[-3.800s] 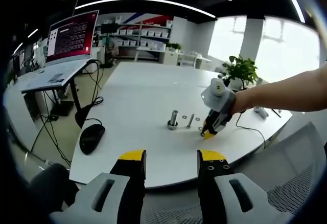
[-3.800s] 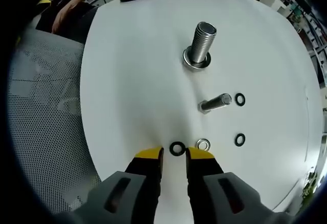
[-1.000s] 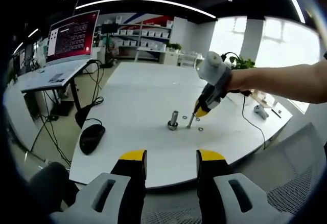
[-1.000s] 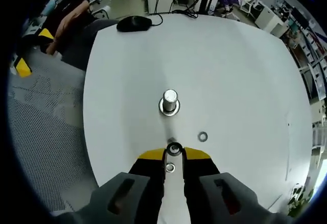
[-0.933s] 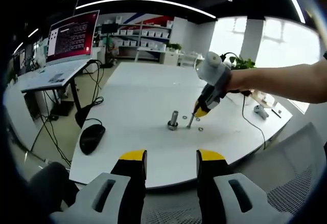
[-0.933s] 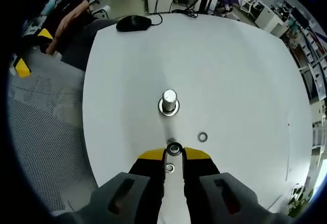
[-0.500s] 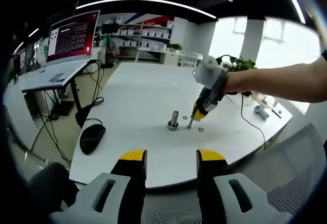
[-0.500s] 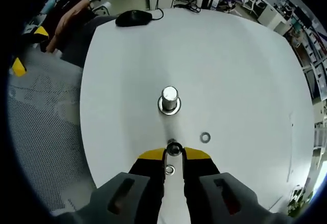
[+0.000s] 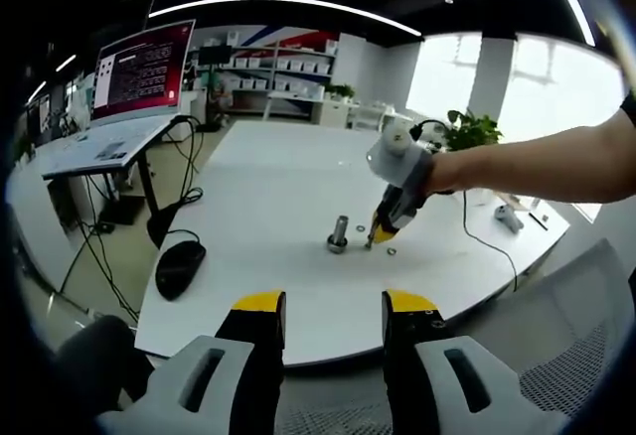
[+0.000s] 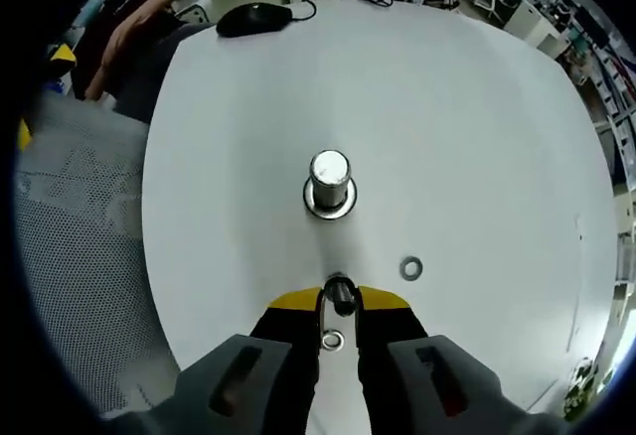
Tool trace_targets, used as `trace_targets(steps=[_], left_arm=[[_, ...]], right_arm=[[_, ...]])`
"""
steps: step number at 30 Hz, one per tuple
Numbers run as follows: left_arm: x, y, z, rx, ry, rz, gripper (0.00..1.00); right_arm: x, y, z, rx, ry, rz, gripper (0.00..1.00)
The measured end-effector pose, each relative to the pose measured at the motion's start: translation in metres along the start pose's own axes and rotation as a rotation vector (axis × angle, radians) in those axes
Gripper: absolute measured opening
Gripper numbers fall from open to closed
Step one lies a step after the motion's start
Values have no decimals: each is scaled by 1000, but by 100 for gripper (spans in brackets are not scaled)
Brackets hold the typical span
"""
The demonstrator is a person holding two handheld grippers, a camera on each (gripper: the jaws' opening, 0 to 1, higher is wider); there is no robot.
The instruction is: Place the washer onto the threaded stud by aligning its center hole with the stud, sliding it down to the base, and recovering from edge contact or off-axis alignment until the washer reaches the visible bottom stop.
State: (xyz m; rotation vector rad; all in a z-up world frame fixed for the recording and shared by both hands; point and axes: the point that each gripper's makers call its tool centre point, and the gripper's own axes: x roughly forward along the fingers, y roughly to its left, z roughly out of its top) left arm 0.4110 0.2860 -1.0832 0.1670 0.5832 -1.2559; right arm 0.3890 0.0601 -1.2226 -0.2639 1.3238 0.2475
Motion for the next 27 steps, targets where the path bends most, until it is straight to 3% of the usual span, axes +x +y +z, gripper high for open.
trace_targets(steps=[11,16,18,20,27], left_arm=[[0,1,0,0,1,2,35],[0,1,0,-2,-1,2,35],[1,2,0,-3,-2,3,35],[0,1,0,-3,-2,3,35],[0,2,0,-5,-3,4,35]], right_arm=[[8,4,-7,9,9,3,16],[12,1,-15,8,19,-1,18],[10,2,-19,19,14,3,23],[8,10,-21,28,-2,30,22],[6,8,-38,4,19,22,24]])
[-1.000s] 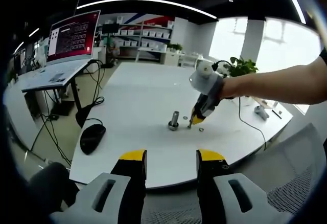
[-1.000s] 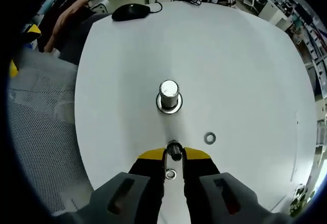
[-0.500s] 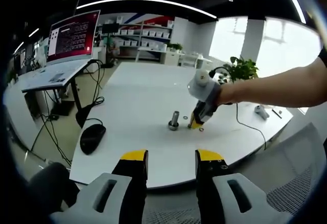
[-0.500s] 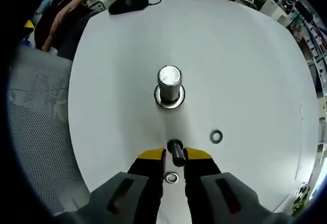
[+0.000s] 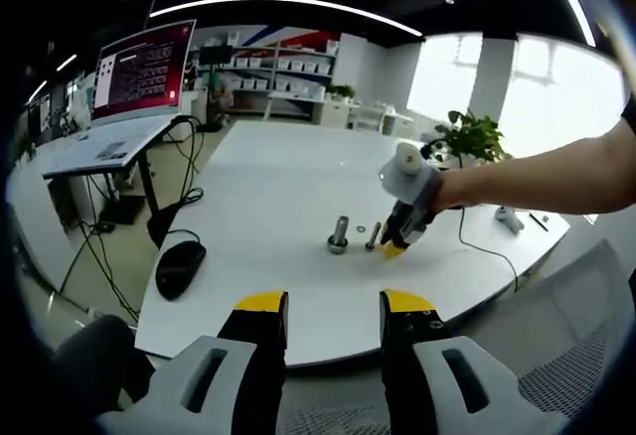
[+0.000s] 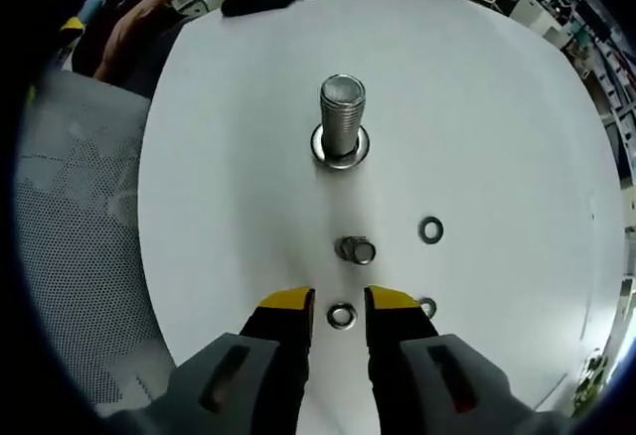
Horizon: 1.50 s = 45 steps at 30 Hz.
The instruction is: Place the washer onto the threaded stud by aligning its center hole with the stud, sliding it down to the base, and recovering from edge contact or off-axis alignment until the washer reaches the visible bottom stop.
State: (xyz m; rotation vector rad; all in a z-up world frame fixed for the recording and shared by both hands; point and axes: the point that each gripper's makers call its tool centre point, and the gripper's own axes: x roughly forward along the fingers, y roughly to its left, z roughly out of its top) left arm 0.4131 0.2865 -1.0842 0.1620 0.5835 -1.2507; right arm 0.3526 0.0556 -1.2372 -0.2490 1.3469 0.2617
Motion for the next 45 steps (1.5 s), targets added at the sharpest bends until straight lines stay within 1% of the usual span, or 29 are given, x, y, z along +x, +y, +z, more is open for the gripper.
trace_targets(steps=[3,6,10,11,13,15,19,20,22,26,30,32,37,39,41,43,45], left_arm=[[0,0,0,0,0,0,35],[0,-1,0,1,2,0,35],[0,0,0,1,1,0,35],[0,0,0,2,2,0,35],[0,-1,0,2,2,0,35],[0,-1,1,0,1,0,35],[0,0,1,0,0,1,35],[0,0,0,1,0,1,35],[0,0,0,2,2,0,35],[0,-1,1,1,1,1,35],[0,-1,0,1,1,0,35],[0,-1,0,2,1,0,35],[0,-1,1,0,0,1,35],[0,-1,1,-1,-1,2,35],[-1,-1,1,-1,-1,2,35],[0,0,1,-2,-2,2,35],[0,-1,1,-3,-2,2,35]], right_arm=[[-3,-2,-7,-5,11,-8,27],[-1,-3,-12,-5,21,-1,27],[-3,0,-11,5,14,11,26],[0,-2,-11,8,10,19,26],[0,-5,-12,-13,2,29,25],[0,-7,-12,-9,-4,28,23],[0,-8,-11,-6,2,30,21],[1,-8,-11,-7,10,28,21],[-1,-3,-13,-47,32,25,21],[0,-5,-13,-51,47,23,20],[0,-4,-13,-80,69,24,20],[-3,1,-13,-91,82,22,20],[3,-4,-12,-106,112,22,19],[2,-4,-12,-108,114,22,18],[0,-2,-12,-124,101,20,16],[2,-7,-12,-97,98,23,16],[0,-4,-12,-95,99,23,16]])
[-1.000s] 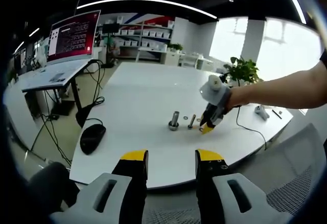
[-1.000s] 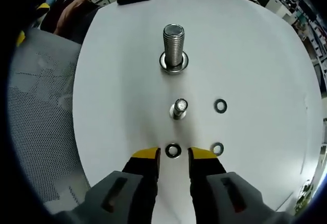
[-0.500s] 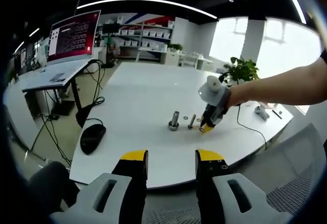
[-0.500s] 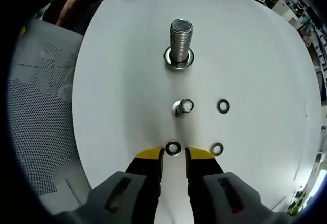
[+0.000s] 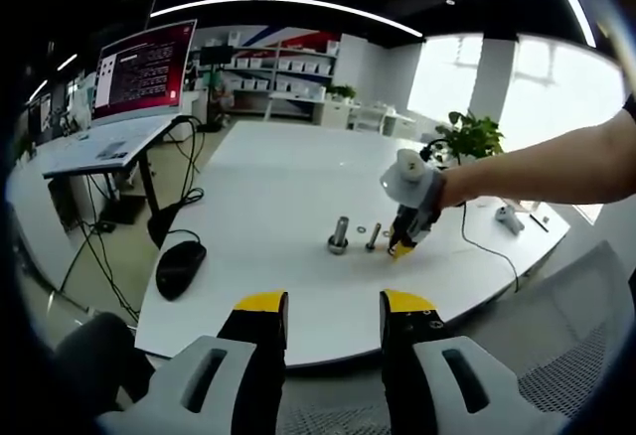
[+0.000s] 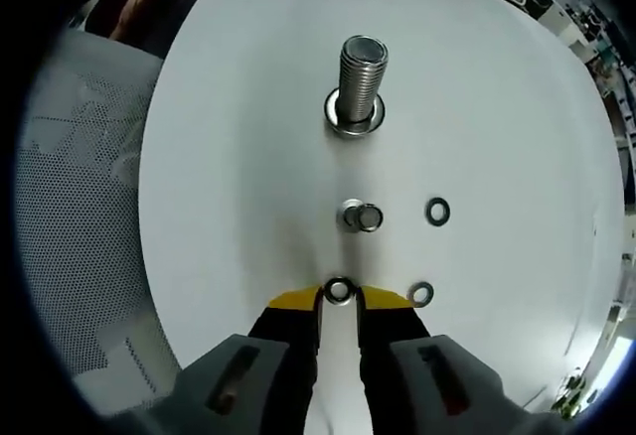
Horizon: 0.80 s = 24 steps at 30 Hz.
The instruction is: Place the washer onto the threaded stud by aligning its center hole with the stud, sliding it down to the base, and recovering from edge contact or off-axis alignment until the washer reaches the visible bottom stop.
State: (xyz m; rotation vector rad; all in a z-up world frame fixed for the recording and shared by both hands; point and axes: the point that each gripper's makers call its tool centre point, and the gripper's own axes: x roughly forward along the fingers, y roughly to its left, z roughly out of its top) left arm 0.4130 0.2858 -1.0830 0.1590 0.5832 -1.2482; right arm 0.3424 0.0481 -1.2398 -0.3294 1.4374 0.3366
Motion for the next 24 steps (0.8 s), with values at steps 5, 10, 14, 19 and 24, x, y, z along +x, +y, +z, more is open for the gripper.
trace_targets(steps=[5,10,14,19,24], left_arm=[[0,0,0,1,0,0,35],[-1,-1,1,-2,-2,2,35],[0,0,0,0,-1,1,35],[0,0,-1,-1,-1,1,35],[0,1,-1,0,-1,2,35]], right_arm=[[0,1,0,-3,-2,-1,16],[1,1,1,-3,9,-11,16],[2,-1,1,33,28,-12,16],[1,0,0,23,36,-15,16],[3,-2,1,20,37,-19,16]])
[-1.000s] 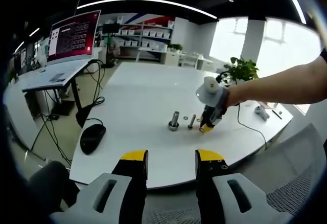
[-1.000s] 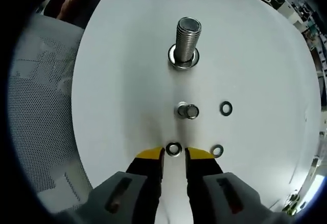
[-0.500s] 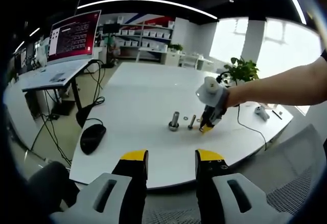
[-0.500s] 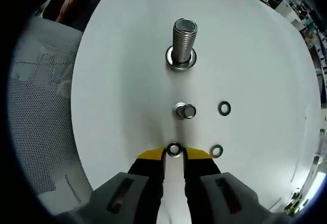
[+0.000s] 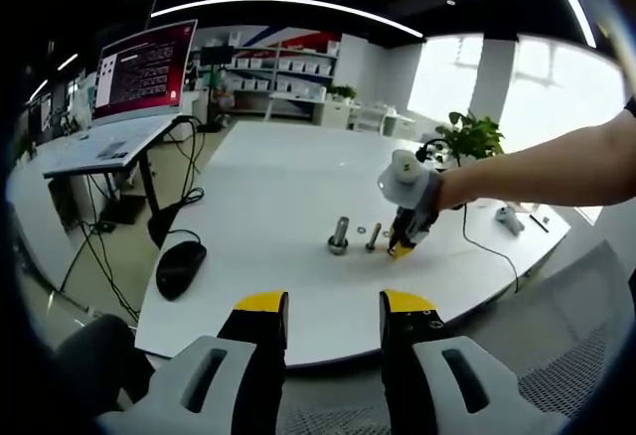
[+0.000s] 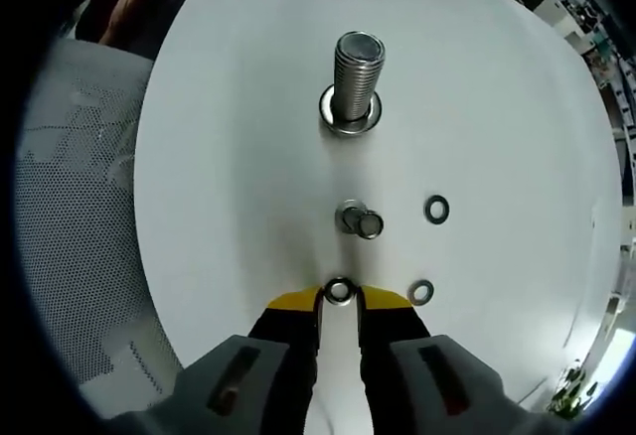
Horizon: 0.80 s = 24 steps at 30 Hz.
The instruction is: Place the washer onto the threaded stud by aligning its center hole with the stud, sliding it down to the base, and recovering from edge contact or off-axis alignment until the washer reaches the visible bottom stop.
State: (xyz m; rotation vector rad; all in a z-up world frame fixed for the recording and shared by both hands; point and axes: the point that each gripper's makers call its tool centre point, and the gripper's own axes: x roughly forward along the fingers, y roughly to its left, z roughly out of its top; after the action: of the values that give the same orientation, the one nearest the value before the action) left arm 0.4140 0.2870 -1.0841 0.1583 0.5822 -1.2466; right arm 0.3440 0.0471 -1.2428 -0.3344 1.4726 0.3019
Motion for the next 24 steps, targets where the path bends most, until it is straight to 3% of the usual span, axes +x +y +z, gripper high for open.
trace_targets(steps=[8,14,19,24], left_arm=[[0,-1,0,4,3,-2,35],[0,-1,0,3,1,-2,35],[-1,-2,0,4,2,-3,35],[0,-2,1,2,-1,-3,35]], right_arm=[[-4,2,-2,14,-27,-8,16],[-3,-1,1,109,-101,18,15],[-13,-3,-4,95,-100,-1,15],[-26,-10,5,94,-131,-8,15]])
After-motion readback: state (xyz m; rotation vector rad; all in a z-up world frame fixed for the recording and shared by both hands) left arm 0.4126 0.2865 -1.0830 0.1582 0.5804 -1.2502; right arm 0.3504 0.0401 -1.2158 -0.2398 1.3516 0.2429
